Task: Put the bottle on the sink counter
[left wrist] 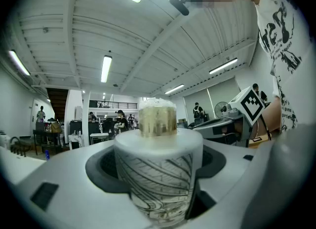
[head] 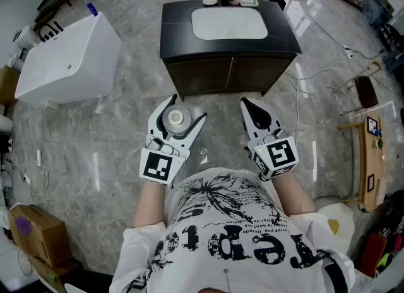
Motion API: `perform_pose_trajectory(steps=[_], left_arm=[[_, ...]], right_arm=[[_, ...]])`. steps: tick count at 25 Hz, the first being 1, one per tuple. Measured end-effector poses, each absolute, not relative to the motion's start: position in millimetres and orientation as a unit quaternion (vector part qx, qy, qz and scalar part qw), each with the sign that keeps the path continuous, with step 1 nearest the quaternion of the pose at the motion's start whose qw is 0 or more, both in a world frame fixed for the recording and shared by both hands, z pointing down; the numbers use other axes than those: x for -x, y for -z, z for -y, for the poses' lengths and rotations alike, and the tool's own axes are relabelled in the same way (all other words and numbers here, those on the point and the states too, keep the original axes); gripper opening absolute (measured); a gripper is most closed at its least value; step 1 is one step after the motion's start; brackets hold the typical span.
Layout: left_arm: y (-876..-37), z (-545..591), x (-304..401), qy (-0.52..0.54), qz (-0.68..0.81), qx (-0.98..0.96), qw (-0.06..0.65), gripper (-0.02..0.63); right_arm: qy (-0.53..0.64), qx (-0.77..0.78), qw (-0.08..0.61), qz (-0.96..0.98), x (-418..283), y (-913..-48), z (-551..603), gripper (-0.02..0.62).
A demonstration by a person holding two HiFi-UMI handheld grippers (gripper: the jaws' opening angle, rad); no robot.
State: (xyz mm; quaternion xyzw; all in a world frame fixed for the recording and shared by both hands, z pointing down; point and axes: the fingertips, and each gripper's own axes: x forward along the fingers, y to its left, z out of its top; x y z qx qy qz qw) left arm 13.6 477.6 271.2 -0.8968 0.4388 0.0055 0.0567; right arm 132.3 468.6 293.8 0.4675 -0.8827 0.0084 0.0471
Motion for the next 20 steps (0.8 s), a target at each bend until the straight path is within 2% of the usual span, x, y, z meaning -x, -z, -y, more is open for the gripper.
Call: perform_pose_trajectory(steps=[20], left_arm=[[-310.9, -420.4, -63.3, 0.005, -0.437, 0.899, 0.032, 0.347]], right_arm=[[-0.048, -0.43, 0.037, 0.901, -165.6, -327.1, -411.5, 0.014]])
